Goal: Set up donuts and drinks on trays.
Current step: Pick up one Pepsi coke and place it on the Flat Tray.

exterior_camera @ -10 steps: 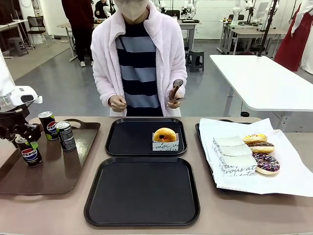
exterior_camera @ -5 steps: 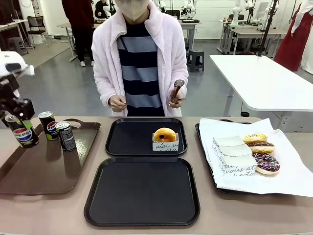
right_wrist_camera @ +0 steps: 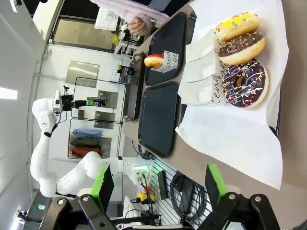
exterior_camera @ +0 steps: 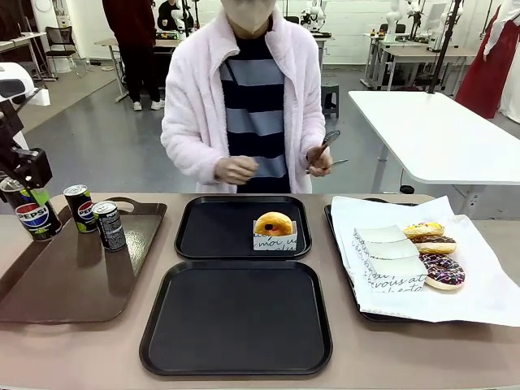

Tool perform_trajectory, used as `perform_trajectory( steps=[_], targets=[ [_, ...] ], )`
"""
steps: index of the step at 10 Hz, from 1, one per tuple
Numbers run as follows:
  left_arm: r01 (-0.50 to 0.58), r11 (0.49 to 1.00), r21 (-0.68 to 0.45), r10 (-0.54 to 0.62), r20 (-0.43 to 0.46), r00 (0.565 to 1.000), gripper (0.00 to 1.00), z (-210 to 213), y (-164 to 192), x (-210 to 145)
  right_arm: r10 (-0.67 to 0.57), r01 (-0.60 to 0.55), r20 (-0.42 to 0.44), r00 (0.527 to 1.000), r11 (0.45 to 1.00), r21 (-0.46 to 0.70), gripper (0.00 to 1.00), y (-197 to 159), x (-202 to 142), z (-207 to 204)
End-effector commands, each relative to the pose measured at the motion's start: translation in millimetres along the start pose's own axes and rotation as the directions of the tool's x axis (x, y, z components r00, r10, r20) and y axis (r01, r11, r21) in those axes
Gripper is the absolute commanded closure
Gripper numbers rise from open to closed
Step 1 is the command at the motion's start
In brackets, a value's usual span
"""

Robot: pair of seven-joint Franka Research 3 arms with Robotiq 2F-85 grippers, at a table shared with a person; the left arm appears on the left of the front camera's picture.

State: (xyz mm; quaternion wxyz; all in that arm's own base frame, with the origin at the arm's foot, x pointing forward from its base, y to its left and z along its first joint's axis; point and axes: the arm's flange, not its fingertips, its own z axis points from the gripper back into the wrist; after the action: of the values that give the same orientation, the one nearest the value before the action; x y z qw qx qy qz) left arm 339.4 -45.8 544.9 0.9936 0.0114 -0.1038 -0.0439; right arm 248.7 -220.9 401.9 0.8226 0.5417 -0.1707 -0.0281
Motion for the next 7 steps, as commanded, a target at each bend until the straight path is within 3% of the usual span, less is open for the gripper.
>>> perform_trajectory(
  steps=[1,3,4,7],
  targets=[
    [0.016,1.000,0.006,-0.016,0.017,1.000,0.46,0,2,2,0.005,-0.005,0.003,1.000,1.000,0.010,0.00,0,0,0],
    [0.000,1.000,0.000,0.000,-0.003,1.000,0.41,-2,0,0,0.005,-0.005,0.003,1.000,1.000,0.010,0.00,0,0,0],
    [0.033,0.999,-0.003,-0.033,0.035,0.999,0.41,-1,-31,1,0.005,-0.005,0.003,1.000,1.000,0.010,0.00,0,0,0],
    [0.111,0.992,0.051,-0.111,-0.001,0.994,0.41,-16,-125,31,0.005,-0.005,0.003,1.000,1.000,0.010,0.00,0,0,0]
  ],
)
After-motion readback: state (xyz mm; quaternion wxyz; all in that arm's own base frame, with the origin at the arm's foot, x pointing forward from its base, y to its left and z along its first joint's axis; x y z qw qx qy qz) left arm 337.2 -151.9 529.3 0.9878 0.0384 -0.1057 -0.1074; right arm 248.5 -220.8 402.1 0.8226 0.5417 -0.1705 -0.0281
